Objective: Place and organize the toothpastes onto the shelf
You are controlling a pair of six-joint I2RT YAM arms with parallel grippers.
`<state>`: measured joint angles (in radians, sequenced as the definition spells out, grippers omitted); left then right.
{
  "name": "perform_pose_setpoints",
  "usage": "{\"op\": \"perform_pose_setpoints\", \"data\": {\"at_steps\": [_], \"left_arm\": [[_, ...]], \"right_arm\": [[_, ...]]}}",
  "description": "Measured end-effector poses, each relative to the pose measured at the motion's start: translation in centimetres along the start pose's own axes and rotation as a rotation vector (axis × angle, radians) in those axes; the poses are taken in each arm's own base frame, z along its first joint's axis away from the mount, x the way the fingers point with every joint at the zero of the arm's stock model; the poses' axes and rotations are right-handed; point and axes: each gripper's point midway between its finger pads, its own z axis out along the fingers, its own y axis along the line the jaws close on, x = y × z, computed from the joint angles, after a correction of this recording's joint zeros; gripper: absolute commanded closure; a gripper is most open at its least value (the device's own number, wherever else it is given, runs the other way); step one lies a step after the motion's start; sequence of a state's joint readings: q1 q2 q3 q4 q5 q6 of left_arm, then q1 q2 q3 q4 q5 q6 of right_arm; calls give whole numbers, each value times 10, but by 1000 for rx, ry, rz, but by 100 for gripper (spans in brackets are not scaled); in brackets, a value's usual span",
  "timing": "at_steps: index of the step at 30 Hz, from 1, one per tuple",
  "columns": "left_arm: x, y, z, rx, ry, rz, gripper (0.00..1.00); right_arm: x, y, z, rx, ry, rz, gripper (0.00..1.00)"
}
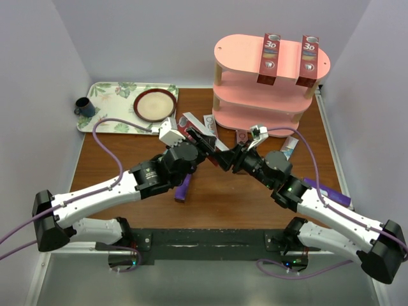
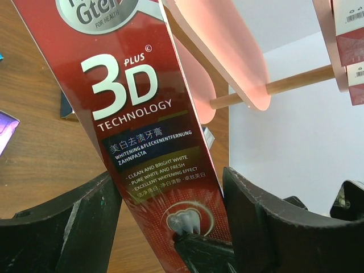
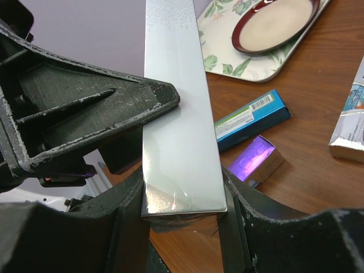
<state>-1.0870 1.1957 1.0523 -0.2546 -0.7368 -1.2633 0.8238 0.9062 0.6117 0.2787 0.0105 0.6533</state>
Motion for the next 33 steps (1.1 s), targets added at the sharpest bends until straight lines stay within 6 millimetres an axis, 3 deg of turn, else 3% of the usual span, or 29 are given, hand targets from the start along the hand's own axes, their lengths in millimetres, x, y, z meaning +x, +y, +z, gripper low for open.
{"op": "perform_pose_setpoints", "data": {"at_steps": [1, 6, 13, 21, 23, 29, 33], "left_arm": [[-1, -1, 0, -1, 0, 5, 91], [-5, -6, -3, 5, -1, 60, 100], [-12, 2, 0, -10, 14, 162, 100], [-34, 17, 15, -25, 67, 301, 100], [-41, 8, 13, -6, 87, 372, 100], [-68, -46, 8, 88, 94, 566, 100], [-96, -69, 12, 115, 63, 674, 100]], "right_arm": [[-1, 1, 0, -1, -1, -1, 45], [-2, 3, 0, -7, 3, -26, 18], [4, 5, -2, -18, 41, -58, 11], [0, 11, -10, -26, 74, -107, 8], [-3, 12, -15, -21, 82, -126, 8], [-5, 11, -27, -3, 113, -176, 8], [0, 7, -34, 10, 140, -195, 8]]}}
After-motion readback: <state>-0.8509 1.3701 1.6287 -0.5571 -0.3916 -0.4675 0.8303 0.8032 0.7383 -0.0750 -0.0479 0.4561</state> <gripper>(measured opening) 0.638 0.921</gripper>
